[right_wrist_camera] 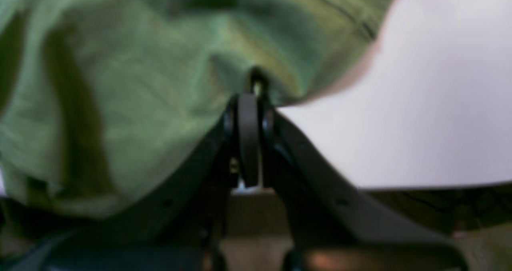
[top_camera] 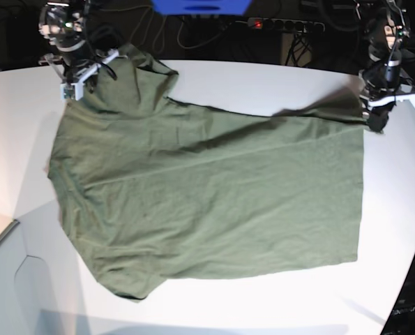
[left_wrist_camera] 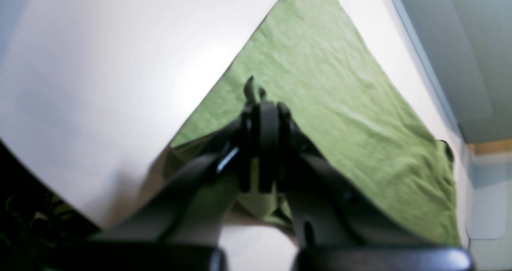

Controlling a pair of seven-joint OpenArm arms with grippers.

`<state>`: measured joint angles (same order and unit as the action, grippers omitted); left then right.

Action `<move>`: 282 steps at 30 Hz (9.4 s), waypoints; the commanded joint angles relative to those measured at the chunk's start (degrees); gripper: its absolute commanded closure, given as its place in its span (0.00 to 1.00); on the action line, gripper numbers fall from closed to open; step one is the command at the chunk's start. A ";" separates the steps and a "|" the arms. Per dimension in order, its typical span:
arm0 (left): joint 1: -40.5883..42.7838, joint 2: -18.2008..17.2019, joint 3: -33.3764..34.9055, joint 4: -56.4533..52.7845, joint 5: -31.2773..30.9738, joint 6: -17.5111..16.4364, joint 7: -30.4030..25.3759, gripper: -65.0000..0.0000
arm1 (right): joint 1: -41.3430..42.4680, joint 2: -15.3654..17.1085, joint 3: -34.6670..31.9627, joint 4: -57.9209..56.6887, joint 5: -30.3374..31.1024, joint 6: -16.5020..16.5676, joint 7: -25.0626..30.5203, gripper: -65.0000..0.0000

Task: Layout the t-shirt on the table in an organized manner, then fold the t-shirt properly
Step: 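Pull the shoulder with the right gripper away from the left gripper, then lift the shirt edge with both grippers and draw it toward the hem, then lower the shirt edge onto the table and open both grippers, then grasp the shirt's folded edge with both grippers and pull it taut, then release and move both grippers to the shirt's hem corners, grasping them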

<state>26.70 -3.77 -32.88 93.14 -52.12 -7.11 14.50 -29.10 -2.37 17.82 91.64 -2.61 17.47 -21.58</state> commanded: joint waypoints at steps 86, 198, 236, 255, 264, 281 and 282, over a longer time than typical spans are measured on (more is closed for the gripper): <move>-11.53 -7.00 -0.04 -5.89 -0.23 -0.67 -1.18 1.00 | 44.71 8.83 2.79 -24.07 9.43 19.32 4.48 1.00; -22.96 -9.81 4.62 -32.62 5.39 -0.84 5.67 1.00 | 38.47 16.92 8.42 -36.21 -0.51 19.49 4.13 1.00; -19.36 -13.24 -1.18 -21.63 5.04 -0.84 17.19 1.00 | 19.21 9.80 13.52 -7.72 -0.07 19.76 4.57 1.00; -10.83 -13.15 -1.18 -21.01 4.95 -0.93 17.45 1.00 | 2.77 6.02 13.52 0.28 -0.07 19.84 4.66 1.00; -10.74 -12.63 -1.18 -21.01 4.95 -0.84 17.63 0.89 | 2.77 6.46 13.43 0.54 -0.51 22.53 4.48 0.80; -14.35 -12.54 -4.17 -10.55 5.39 -0.84 17.19 0.33 | 17.72 5.32 24.33 1.68 0.37 22.53 4.13 0.53; -15.84 -12.54 -4.79 -10.90 5.48 -0.84 17.19 0.33 | 19.56 5.32 23.89 0.72 0.37 22.53 4.13 0.53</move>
<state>11.20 -15.29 -37.36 81.21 -46.22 -7.42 32.71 -9.82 2.26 41.80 91.53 -2.87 39.24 -18.79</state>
